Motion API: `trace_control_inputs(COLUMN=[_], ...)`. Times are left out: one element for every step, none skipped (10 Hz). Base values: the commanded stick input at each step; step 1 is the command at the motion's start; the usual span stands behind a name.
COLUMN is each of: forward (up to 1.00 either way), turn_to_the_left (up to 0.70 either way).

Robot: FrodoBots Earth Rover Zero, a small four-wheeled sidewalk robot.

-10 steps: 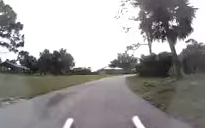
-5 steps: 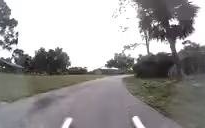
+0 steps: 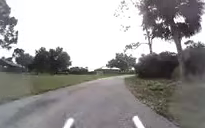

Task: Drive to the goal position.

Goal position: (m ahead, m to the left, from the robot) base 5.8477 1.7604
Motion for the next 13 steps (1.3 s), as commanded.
trace_control_inputs(forward=[0.69,0.69,0.69,0.69,0.69,0.69,0.69,0.69,0.69,0.69,0.69,0.69,0.69], turn_to_the_left=[0.03,0.03,0.03,0.03,0.03,0.03,0.03,0.03,0.03,0.03,0.03,0.03,0.03])
